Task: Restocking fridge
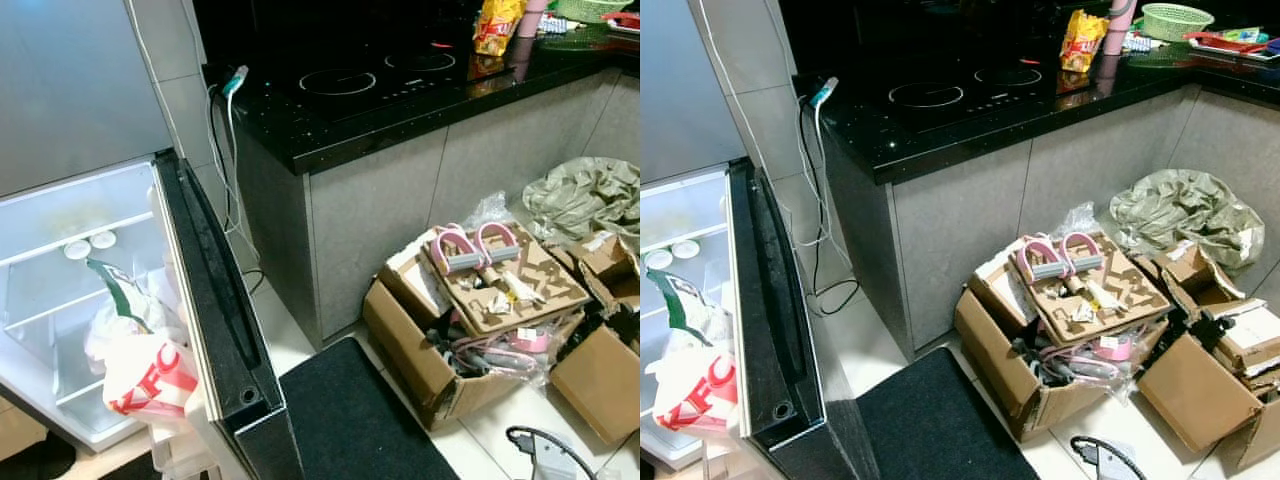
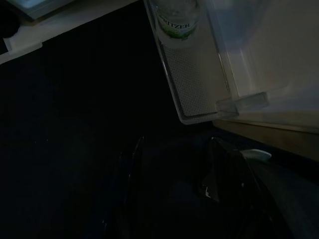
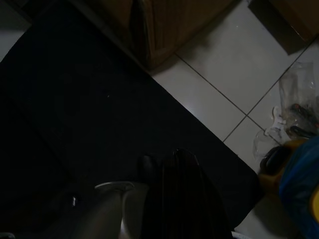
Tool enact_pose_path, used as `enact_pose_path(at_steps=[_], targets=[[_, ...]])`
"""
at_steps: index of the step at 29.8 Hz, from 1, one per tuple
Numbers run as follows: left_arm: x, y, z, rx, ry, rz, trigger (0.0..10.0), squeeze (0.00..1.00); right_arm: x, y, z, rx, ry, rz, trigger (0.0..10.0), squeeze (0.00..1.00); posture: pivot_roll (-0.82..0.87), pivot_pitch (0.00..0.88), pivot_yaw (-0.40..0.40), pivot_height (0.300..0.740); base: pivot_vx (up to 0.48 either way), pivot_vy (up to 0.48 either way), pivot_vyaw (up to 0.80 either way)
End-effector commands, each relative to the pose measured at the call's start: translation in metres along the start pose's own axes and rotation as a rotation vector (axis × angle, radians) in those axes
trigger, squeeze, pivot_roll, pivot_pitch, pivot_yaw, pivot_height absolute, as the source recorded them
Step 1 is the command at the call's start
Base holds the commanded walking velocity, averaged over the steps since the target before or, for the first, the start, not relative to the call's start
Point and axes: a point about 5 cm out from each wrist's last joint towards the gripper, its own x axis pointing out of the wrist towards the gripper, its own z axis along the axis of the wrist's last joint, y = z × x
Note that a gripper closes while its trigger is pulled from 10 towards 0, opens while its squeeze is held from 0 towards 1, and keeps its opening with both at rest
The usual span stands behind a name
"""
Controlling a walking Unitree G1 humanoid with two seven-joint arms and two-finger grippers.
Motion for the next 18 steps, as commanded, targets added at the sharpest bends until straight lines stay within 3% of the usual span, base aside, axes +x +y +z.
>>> enact_pose_path(at_steps=[1,18], targets=[[-0.0018,0.0070,-0.0039,0.024,0.021,0.007,10.0,0.00,-0.0010,-0.0011,-0.0067,0.019,0.008,-0.010,10.0,0.00,-0.07,0.074,0.012,0.740,0.000,0.285,0.00],[-0.0020,0.0039,-0.0054,0.038,0.025,-0.011,10.0,0.00,-0.0021,-0.0042,-0.0116,0.039,0.013,-0.023,10.0,0.00,-0.07,0.077,0.004,0.740,0.000,0.291,0.00]])
